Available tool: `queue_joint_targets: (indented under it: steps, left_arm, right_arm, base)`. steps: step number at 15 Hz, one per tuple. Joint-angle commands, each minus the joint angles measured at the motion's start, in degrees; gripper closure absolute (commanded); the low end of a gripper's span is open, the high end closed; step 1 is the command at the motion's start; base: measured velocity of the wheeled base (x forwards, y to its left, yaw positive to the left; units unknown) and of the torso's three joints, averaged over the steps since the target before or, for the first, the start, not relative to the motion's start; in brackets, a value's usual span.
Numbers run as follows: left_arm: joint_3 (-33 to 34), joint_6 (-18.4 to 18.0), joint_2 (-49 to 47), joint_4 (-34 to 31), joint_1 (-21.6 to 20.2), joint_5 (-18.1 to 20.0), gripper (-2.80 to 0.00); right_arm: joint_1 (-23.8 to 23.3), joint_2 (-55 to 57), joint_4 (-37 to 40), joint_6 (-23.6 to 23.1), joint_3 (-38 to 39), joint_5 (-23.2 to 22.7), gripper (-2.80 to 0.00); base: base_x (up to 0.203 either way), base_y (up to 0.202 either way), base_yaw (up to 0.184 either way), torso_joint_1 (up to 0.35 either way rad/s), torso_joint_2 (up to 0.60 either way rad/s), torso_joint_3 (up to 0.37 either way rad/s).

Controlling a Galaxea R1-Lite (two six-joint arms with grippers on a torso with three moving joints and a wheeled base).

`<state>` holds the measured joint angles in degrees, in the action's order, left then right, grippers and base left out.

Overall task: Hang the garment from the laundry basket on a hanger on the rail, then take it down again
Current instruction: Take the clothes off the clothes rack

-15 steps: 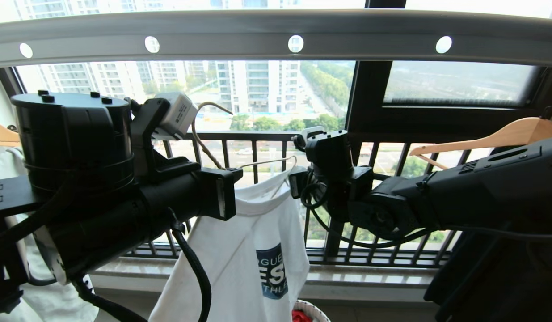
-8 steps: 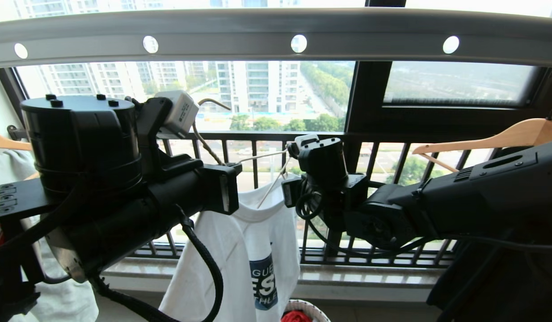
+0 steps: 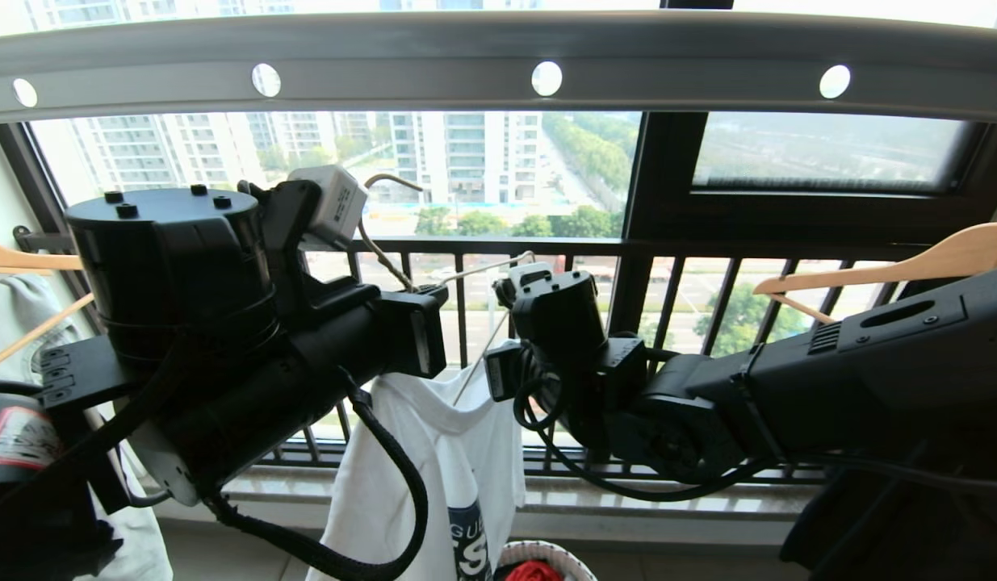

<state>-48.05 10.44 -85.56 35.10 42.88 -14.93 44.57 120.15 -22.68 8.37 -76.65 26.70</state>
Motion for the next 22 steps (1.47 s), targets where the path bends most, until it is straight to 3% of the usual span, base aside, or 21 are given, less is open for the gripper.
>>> queue_joint_targets:
  steps: [1, 9, 17, 22]
  left_arm:
    - [0.58, 0.17, -3.2, 0.82, -0.34, -0.16, 0.0]
    - [0.96, 0.1, -12.31, 9.48, -4.36, -0.27, 0.0]
    - [1.72, -2.77, -26.22, 27.14, -5.43, -0.25, 0.0]
    - [-0.45, -3.74, -30.76, 28.44, -5.44, -0.19, 0.0]
  right_arm:
    - [-0.11, 0.75, -0.17, 0.12, -0.53, -0.11, 0.0]
    - [-4.32, 6.03, -0.17, 0.21, -4.14, -0.15, 0.0]
    - [-7.69, 9.56, -0.17, -0.02, -6.36, -1.52, 0.0]
    - [-9.45, 11.37, -0.17, -0.19, -7.54, -2.52, 0.0]
  base:
    - [0.0, 0.0, 0.0, 0.0, 0.0, 0.0]
    - [0.0, 0.0, 0.0, 0.0, 0.0, 0.0]
    - [0.0, 0.0, 0.0, 0.003, 0.0, 0.0]
    - [0.0, 0.0, 0.0, 0.0, 0.0, 0.0]
